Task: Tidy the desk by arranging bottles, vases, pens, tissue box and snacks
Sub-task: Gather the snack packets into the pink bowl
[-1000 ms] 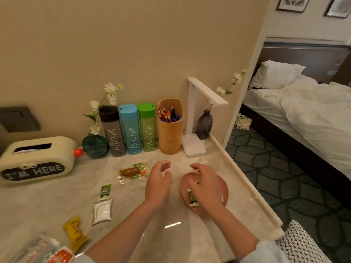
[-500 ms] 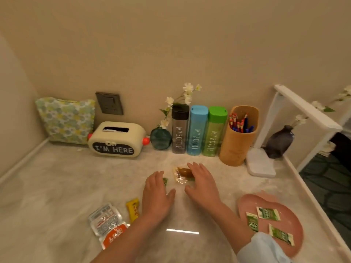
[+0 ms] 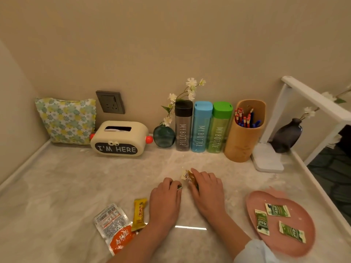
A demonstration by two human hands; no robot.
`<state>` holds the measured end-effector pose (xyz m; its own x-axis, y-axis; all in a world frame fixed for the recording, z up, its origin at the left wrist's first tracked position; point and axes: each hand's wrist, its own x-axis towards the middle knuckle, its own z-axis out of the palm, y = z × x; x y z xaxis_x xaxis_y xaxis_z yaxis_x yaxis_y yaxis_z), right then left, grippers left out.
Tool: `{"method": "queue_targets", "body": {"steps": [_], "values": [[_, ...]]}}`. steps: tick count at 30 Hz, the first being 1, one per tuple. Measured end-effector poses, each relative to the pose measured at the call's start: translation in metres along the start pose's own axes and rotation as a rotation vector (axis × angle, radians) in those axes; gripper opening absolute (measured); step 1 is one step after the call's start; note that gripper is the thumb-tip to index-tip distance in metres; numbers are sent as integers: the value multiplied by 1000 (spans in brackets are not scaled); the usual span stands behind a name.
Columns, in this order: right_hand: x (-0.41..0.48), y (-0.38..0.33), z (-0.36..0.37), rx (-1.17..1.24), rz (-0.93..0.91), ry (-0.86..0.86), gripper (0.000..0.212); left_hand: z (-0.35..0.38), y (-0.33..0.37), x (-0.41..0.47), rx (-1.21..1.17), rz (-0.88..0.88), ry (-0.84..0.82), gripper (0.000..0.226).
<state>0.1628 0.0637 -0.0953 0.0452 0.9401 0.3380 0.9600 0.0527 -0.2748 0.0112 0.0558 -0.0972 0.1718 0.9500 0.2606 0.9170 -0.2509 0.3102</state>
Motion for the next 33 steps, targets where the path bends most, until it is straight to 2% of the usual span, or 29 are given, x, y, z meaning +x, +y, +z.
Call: {"method": "queue_targets", "body": {"steps": [4, 8, 10, 13, 15, 18, 22, 27, 30, 33], "values": [[-11, -7, -13, 237, 149, 44, 37, -8, 3, -3, -111, 41, -23, 22], [-16, 0, -41, 655, 447, -20, 26, -16, 21, 1, -364, -113, -54, 13], [-14, 15, -65, 768, 519, 45, 19, -17, 47, 9, -552, -152, -58, 10], [-20, 38, -106, 773, 575, 189, 10, -16, 97, 21, -841, -144, -78, 9], [-36, 56, -128, 712, 638, 273, 10, -12, 137, 23, -961, -101, -148, 8], [-56, 73, -135, 573, 749, 240, 14, -3, 173, 22, -1027, -42, -202, 9], [-84, 106, -131, 345, 867, 223, 21, 13, 212, 11, -992, -16, -253, 13], [-96, 123, -130, 111, 835, 93, 22, 37, 232, 13, -820, 40, -274, 13], [-96, 130, -128, 158, 839, 90, 29, 41, 237, 13, -716, 56, -269, 10], [-94, 133, -130, 289, 818, 164, 37, 38, 240, 13, -768, 28, -258, 9]]}}
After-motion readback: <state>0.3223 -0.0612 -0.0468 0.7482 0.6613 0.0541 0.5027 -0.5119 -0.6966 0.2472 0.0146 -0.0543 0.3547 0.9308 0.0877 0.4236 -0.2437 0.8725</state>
